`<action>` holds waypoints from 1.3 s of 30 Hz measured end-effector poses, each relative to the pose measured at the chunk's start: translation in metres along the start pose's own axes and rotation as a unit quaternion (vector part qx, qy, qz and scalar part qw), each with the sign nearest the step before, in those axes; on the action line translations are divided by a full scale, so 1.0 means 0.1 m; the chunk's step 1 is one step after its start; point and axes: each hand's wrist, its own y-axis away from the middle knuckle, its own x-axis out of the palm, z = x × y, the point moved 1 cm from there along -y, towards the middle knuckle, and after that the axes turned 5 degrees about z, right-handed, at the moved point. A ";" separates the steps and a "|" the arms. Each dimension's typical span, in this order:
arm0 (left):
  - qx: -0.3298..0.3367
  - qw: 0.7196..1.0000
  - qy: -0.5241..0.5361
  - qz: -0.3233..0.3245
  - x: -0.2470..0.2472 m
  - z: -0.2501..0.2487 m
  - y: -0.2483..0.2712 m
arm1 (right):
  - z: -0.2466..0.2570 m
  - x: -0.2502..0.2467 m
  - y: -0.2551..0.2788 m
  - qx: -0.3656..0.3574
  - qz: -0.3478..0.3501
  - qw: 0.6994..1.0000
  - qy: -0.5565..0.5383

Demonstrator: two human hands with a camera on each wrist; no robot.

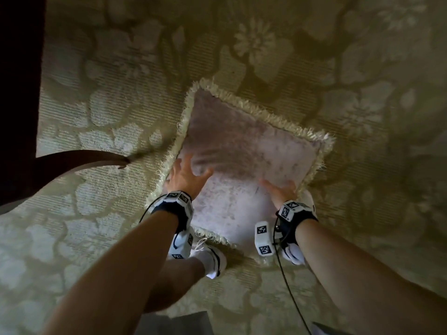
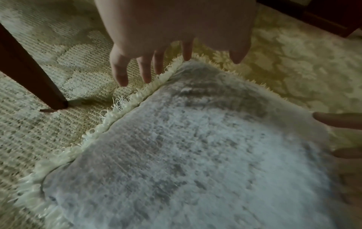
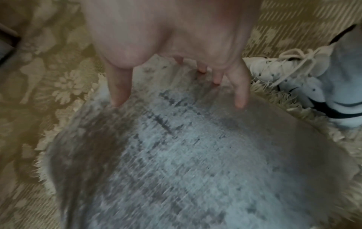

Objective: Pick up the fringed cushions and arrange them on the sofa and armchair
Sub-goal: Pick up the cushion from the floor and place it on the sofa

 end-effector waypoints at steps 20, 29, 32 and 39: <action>-0.039 0.999 -0.030 -0.008 0.25 0.06 -0.99 | -0.03 -0.42 -1.01 -0.007 -0.072 0.997 0.030; -0.028 0.995 0.078 0.047 0.28 0.14 -0.95 | -0.43 -0.31 -1.74 -0.022 0.070 0.997 0.034; -0.023 0.998 0.043 0.042 0.29 0.07 -0.79 | -0.39 -0.24 -1.41 -0.029 0.067 0.997 0.022; -0.037 0.999 -0.008 0.001 0.16 -0.08 -0.22 | -0.18 -0.22 -0.64 -0.112 0.052 0.992 -0.026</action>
